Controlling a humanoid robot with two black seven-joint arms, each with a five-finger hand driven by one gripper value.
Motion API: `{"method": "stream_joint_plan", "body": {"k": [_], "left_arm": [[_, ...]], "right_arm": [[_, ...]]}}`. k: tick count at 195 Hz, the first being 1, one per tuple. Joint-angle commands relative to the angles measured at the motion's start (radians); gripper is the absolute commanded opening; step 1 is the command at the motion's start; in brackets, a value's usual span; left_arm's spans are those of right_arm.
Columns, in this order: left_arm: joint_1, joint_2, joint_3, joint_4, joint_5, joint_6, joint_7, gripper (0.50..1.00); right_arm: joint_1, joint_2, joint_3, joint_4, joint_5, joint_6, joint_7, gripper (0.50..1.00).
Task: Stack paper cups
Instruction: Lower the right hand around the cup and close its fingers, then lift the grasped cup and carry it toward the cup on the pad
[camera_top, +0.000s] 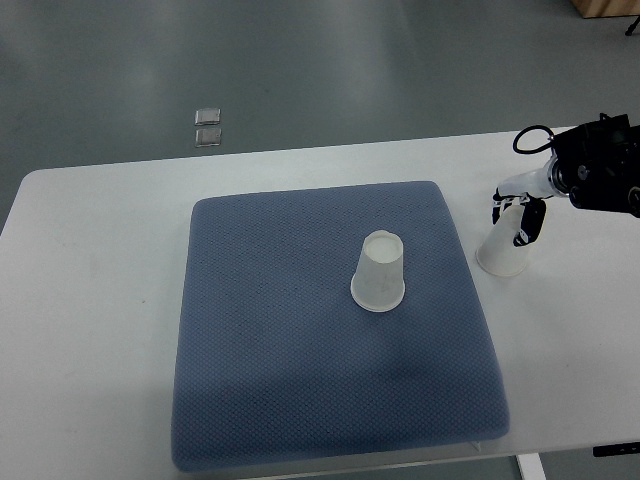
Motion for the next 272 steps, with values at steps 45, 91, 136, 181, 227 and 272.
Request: {"method": "stream_joint_plan", "body": {"k": [45,91,136,181,227,272], "left_arm": [[0.0,0.0,0.0,0.0,0.002,0.0,0.001,1.0],[0.0,0.0,0.003,-0.002,0.0,0.0,0.0,1.0],[0.0,0.0,0.003,-0.002,0.0,-0.002,0.0,1.0],[0.0,0.0,0.005,-0.002,0.002,-0.002,0.0,1.0],[0.0,0.0,0.003,-0.002,0.002,-0.002,0.0,1.0],[0.0,0.0,0.003,-0.002,0.002,-0.002,0.0,1.0]], "right_arm": [[0.092,-0.02,-0.005,0.019,-0.005,0.039,0.002,0.607],[0.377,-0.086,-0.017,0.187,-0.009,0.185,0.003,0.609],[0.676,-0.133,-0.019,0.273,-0.014,0.4,0.006,0.613],[0.851,-0.144,-0.02,0.351,-0.012,0.486,0.006,0.613],[0.897,-0.115,-0.003,0.37,0.017,0.486,0.008,0.613],[0.906,0.023,0.049,0.371,0.212,0.477,0.008,0.615]]}}
